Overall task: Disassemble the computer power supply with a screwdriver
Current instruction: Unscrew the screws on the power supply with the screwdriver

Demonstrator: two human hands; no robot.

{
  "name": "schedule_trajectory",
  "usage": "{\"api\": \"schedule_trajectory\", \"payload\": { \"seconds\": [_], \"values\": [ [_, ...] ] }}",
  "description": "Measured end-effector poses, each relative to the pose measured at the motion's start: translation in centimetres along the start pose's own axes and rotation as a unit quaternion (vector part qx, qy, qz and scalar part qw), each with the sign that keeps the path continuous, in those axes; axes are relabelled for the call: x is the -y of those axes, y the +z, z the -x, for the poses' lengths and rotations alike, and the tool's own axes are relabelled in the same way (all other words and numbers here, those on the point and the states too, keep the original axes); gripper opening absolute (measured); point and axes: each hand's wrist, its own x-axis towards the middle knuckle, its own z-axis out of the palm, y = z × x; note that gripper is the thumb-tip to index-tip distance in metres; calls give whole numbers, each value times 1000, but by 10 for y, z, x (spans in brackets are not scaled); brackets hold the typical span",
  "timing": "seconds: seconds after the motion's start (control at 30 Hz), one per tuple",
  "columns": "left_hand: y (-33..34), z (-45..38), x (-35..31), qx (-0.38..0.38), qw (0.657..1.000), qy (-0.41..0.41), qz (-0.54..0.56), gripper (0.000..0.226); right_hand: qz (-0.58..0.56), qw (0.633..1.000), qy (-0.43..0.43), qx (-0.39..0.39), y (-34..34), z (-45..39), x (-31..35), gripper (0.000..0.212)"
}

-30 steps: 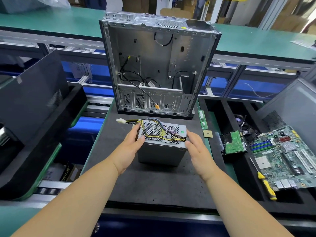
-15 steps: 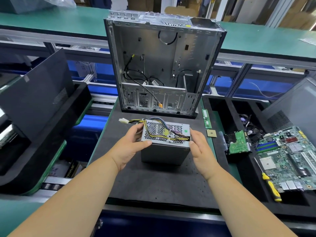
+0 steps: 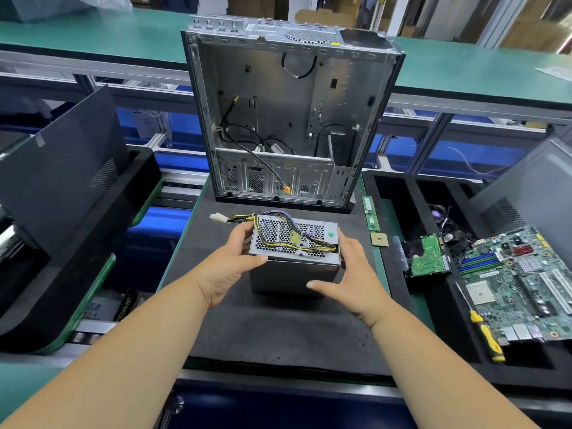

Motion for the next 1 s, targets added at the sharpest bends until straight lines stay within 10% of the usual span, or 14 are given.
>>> {"api": "schedule_trajectory", "payload": {
  "seconds": [0.63, 0.8, 1.0],
  "values": [
    [-1, -8, 12, 0, 1000, -15, 10, 86, -31, 998, 54, 2, -6, -9, -9, 96],
    [-2, -9, 35, 27, 992, -41, -120, 132, -67, 996, 59, 21, 0, -15, -13, 100],
    [2, -14, 39, -26, 988, 3, -149, 94, -71, 995, 70, -9, 1, -15, -13, 90]
  ]
}}
